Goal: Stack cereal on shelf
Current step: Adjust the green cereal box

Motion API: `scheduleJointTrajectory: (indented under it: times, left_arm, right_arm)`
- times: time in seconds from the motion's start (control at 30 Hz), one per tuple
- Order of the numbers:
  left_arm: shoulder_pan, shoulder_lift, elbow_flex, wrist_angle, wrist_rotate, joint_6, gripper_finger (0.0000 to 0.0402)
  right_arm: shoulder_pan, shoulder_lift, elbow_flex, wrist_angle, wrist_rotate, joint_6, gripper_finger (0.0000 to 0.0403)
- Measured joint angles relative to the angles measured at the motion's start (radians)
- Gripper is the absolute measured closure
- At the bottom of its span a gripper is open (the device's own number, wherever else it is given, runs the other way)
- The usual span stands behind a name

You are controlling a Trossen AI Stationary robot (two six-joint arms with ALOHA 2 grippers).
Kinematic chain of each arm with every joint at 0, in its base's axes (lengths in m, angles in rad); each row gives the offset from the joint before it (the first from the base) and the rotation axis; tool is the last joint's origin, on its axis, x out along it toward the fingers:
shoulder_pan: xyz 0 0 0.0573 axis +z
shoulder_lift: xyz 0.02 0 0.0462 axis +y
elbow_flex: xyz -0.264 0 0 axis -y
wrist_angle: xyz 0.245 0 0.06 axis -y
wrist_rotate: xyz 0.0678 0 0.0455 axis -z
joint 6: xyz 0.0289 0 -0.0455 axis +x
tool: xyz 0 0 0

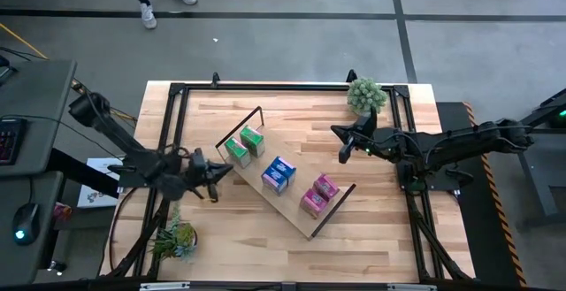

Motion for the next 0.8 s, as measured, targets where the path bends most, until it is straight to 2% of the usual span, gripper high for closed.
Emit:
scheduleJointTrajectory:
  times: [0.13,0.4,0.8]
  left_arm:
    - [0.043,0.091,-0.001,-0.010,-0.011,-0.090,0.0401]
    - [0.117,0.237,0.045,-0.007,-0.004,-0.109,0.0401]
    - [0.181,0.314,0.073,0.001,0.020,-0.086,0.0401]
  right_arm:
    - [0.000,0.000,0.000,0.000,0.000,0.000,0.0402]
    - [0.000,0.000,0.000,0.001,0.022,0.000,0.0402]
    - [0.000,0.000,0.000,0.001,0.022,0.000,0.0402]
